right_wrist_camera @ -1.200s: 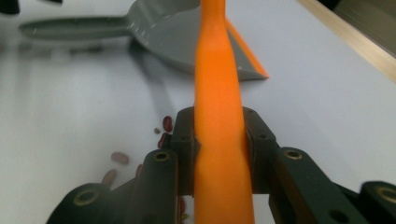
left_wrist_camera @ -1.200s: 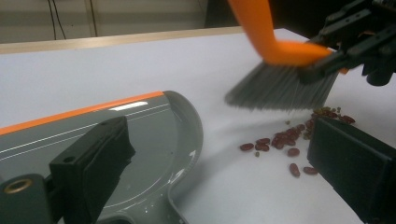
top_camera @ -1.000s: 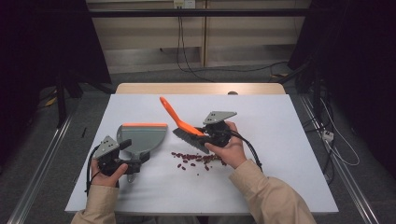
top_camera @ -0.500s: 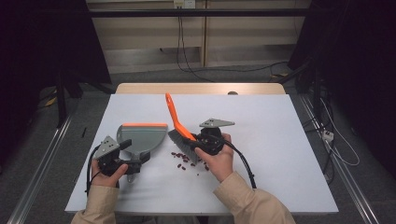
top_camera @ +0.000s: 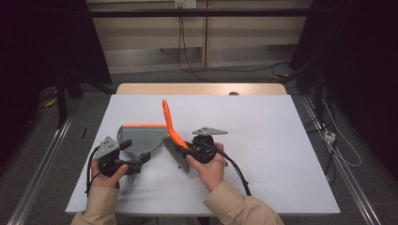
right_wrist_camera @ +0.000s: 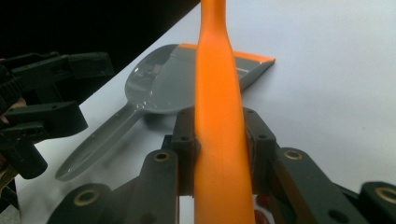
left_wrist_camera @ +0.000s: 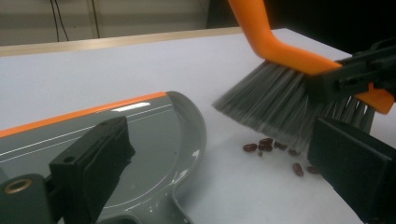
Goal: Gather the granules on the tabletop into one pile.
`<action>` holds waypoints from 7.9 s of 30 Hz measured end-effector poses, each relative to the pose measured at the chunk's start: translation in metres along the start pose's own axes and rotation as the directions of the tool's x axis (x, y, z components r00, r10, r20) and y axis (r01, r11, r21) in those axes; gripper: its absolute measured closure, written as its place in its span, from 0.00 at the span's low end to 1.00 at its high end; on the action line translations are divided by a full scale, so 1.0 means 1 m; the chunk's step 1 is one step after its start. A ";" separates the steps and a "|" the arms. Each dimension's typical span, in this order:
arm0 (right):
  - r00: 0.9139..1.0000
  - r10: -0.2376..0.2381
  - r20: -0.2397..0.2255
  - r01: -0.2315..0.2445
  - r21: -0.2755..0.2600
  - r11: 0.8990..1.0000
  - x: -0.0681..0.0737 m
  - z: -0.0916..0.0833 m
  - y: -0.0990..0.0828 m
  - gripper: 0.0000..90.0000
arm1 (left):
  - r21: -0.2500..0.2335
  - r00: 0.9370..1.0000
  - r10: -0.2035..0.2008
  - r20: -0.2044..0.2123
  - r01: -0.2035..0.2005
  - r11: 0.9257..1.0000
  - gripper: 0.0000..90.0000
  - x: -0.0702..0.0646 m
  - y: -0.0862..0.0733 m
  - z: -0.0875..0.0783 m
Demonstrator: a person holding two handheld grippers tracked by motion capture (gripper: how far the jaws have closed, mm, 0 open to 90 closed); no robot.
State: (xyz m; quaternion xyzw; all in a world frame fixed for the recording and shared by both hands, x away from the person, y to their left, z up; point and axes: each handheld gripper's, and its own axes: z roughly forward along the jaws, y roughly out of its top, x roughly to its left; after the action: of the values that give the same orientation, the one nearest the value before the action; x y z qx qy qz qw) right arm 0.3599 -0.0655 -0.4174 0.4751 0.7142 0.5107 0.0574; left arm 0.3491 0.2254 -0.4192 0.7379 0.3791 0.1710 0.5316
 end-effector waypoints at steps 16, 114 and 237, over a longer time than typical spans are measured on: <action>0.992 0.097 0.085 -0.105 0.103 0.989 -0.012 0.011 -0.015 0.79 | 0.000 1.000 0.002 -0.001 -0.002 1.000 0.07 0.000 0.000 0.000; 0.976 0.180 0.122 -0.179 -0.025 0.984 -0.095 -0.088 0.016 0.79 | 0.006 1.000 0.014 0.001 -0.014 1.000 0.07 -0.003 0.002 0.001; 0.803 -0.591 -0.075 0.595 0.091 0.798 -0.121 -0.076 0.023 0.79 | 0.014 1.000 -0.007 -0.020 0.008 1.000 0.07 0.004 -0.001 0.001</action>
State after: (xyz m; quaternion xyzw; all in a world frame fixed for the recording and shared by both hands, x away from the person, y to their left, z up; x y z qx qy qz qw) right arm 0.3970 -0.2055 -0.4125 0.2192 0.8550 0.4371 0.1726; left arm 0.3523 0.2280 -0.4214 0.7384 0.3884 0.1737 0.5232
